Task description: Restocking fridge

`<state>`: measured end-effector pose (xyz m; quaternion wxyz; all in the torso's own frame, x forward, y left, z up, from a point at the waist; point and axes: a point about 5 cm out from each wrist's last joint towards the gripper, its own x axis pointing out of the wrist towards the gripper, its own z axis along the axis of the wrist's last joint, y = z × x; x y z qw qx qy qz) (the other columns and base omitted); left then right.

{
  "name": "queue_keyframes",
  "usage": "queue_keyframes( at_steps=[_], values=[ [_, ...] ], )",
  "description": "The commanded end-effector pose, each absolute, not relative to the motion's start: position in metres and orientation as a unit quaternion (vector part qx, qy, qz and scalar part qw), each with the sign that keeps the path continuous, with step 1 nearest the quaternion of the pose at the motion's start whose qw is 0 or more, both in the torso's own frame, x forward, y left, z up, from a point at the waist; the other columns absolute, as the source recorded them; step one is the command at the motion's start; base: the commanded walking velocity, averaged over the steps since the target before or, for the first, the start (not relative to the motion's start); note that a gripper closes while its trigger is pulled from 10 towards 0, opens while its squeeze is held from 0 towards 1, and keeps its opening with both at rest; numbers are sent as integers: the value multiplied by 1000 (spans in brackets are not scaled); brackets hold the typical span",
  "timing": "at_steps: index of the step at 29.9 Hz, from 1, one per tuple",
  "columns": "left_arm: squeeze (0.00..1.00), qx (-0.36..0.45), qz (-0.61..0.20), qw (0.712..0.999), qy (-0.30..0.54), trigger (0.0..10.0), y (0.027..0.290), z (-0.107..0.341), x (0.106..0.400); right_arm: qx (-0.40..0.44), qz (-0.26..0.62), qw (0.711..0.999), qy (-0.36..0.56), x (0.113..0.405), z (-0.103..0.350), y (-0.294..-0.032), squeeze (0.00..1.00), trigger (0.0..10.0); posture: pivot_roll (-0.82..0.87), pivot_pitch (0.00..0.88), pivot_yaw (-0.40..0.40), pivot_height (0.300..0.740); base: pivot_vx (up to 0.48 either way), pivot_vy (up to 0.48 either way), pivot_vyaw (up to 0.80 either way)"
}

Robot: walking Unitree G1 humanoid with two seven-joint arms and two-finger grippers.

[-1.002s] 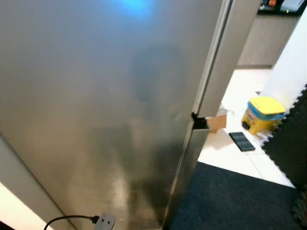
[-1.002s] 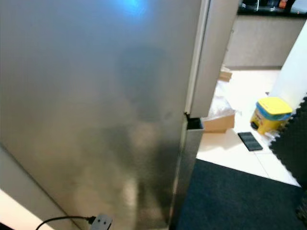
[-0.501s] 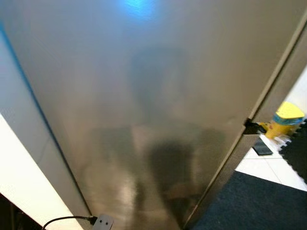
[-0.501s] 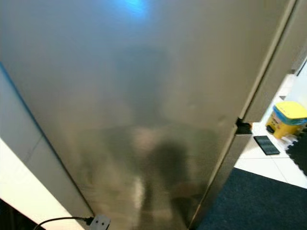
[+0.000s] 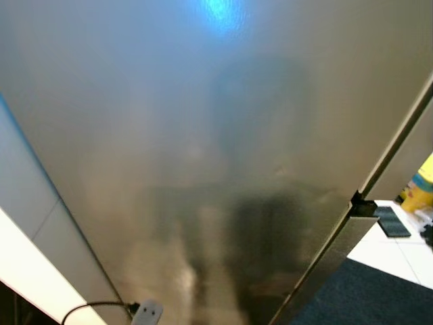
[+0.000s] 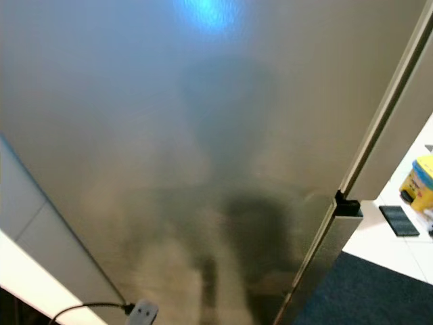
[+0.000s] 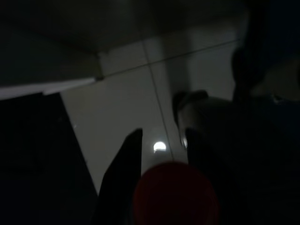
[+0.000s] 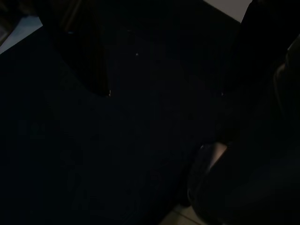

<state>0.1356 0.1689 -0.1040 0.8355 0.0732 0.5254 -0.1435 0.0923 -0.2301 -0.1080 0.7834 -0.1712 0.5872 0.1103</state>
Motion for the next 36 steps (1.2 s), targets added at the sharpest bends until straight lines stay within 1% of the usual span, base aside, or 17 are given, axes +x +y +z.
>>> queue_keyframes(
  at_steps=[1,5,20,36],
  values=[
    [0,75,-147,827,537,10000,169,-106,130,-169,107,782,590,90,-109,-230,0,10000,27,0,-6,740,0,0,0],
    [0,76,-148,828,536,10000,169,-106,131,-167,104,780,594,89,-109,-230,0,10000,27,0,-6,740,0,0,0],
    [0,89,-154,825,536,10000,169,-105,133,-166,104,780,594,91,-108,-232,0,10000,22,0,-6,740,0,0,-775],
    [0,96,-155,822,540,10000,169,-106,132,-168,101,785,587,94,-107,-233,0,10000,17,0,-1,740,0,0,0]
  ],
)
